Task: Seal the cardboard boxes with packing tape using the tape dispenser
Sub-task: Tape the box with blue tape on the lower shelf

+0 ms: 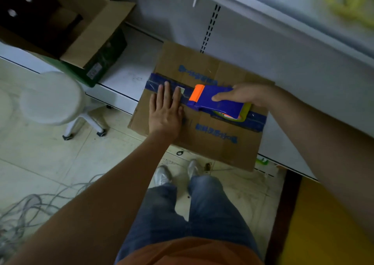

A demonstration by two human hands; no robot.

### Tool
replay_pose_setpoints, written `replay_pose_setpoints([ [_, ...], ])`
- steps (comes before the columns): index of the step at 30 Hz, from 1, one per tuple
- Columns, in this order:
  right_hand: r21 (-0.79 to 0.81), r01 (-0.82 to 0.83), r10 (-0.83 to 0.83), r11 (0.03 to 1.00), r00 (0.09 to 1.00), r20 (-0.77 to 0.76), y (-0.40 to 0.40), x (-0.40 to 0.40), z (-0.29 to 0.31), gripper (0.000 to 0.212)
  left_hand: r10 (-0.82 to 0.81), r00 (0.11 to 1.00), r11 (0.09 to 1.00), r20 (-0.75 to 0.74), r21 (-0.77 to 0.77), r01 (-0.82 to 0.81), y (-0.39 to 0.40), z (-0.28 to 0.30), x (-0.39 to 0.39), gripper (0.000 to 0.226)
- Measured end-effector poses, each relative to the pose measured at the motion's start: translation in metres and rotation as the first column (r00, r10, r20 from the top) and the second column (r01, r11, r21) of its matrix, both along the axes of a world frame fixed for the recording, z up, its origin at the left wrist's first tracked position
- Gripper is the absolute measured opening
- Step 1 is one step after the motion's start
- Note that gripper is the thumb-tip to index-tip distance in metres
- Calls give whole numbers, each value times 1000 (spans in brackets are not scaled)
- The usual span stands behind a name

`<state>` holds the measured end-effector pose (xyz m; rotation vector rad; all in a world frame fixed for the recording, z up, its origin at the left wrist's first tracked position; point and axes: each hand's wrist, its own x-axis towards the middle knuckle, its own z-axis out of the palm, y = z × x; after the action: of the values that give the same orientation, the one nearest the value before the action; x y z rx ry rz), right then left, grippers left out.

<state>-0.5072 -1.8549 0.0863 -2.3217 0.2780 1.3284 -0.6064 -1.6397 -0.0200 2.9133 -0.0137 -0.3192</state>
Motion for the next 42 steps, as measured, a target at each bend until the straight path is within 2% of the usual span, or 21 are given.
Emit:
replay_pose_setpoints([
  [3, 5, -26, 26, 1000, 999, -19, 2, 1, 0, 70, -17, 1000, 999, -14, 44, 18, -1, 1, 2, 58],
  [6, 22, -48, 50, 999, 996, -68, 1, 2, 2, 82, -18, 1000, 998, -4, 68, 18, -2, 1, 1, 58],
  [10, 98, -28, 41, 995, 990, -132, -13, -3, 4, 56, -13, 1000, 994, -13, 110, 15, -2, -2, 2, 60],
  [16, 73, -110, 114, 991, 992, -60, -71, -19, 4, 52, -25, 999, 987, -45, 155, 32, -3, 1, 2, 60],
  [21, -92, -159, 158, 983, 987, -14, -154, -20, 25, 73, -20, 995, 990, -100, 139, 34, 0, 1, 9, 60],
  [24, -104, -152, 156, 983, 987, 32, -192, -22, 27, 100, -24, 992, 989, -120, 143, 41, 0, 3, 10, 61],
  [25, -86, -147, 150, 985, 988, 34, -196, -24, 27, 99, -24, 991, 988, -132, 149, 43, 0, 4, 11, 61],
  [29, -79, -140, 146, 987, 987, 70, -189, -27, 26, 66, 0, 982, 984, -190, 174, 33, -5, 13, 14, 61],
  [33, -133, -128, 143, 983, 984, 107, -181, -33, 24, 55, 235, 943, 968, -237, 145, -205, -56, 26, 30, 74],
  [36, -41, -86, 89, 995, 994, 70, -181, -35, 24, 48, 386, 880, 918, -277, 18, -397, -117, 30, 34, 82],
  [39, 83, -29, 28, 996, 1000, 14, -187, -40, 32, 37, 371, 887, 910, -276, -84, -406, -134, 16, 29, 79],
  [42, 221, 72, -75, 973, 997, 6, -198, -43, 42, 45, 351, 884, 896, -308, -162, -412, -123, 15, 30, 78],
])
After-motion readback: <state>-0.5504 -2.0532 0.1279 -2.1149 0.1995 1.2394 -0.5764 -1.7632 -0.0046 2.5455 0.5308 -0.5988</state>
